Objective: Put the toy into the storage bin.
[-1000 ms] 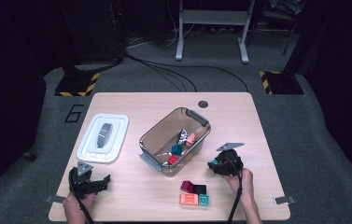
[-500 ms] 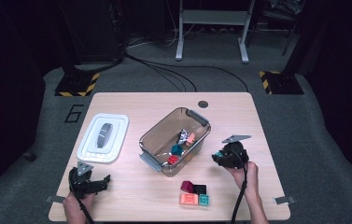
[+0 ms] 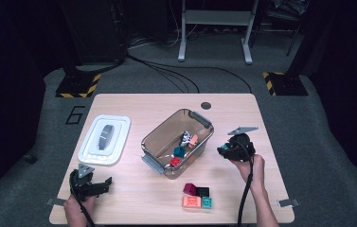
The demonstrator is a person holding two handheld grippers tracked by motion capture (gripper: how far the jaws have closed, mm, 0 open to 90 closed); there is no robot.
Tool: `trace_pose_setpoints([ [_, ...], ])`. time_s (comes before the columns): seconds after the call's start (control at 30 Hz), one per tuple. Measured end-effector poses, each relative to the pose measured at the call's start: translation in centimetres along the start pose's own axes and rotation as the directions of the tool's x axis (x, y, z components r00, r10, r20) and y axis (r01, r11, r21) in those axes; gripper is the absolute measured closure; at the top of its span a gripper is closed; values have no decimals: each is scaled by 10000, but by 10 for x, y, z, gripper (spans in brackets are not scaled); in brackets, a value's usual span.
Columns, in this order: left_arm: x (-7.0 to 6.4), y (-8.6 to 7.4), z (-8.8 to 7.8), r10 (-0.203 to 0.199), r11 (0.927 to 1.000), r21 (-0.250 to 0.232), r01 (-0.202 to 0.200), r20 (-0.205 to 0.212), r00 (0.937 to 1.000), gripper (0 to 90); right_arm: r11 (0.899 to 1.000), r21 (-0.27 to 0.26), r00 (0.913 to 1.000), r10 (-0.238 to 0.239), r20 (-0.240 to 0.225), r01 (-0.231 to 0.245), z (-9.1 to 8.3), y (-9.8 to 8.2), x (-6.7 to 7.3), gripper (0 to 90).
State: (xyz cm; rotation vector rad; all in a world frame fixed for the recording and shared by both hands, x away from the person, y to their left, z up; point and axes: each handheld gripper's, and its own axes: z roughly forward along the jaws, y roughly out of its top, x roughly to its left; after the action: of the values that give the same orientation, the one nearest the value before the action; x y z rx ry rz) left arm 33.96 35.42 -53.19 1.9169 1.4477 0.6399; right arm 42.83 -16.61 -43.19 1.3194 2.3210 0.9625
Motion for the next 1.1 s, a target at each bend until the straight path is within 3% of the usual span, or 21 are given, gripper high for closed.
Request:
trace_pose_setpoints([
  [0.37,0,0,0,8,10000,25,-8,-2,10000,65,9991,-347,9996,250,165,-245,-16,21,-11,586],
  [0.4,0,0,0,15,10000,20,-15,-11,10000,65,9992,-394,9999,23,163,-16,-18,22,-13,586],
  [0.83,0,0,0,24,10000,20,-24,-15,10000,65,9983,-582,9991,117,407,-93,-31,43,-16,586],
  [1.1,0,0,0,14,10000,31,-14,-4,10000,65,9965,-811,9984,-174,533,217,-39,59,-14,586],
])
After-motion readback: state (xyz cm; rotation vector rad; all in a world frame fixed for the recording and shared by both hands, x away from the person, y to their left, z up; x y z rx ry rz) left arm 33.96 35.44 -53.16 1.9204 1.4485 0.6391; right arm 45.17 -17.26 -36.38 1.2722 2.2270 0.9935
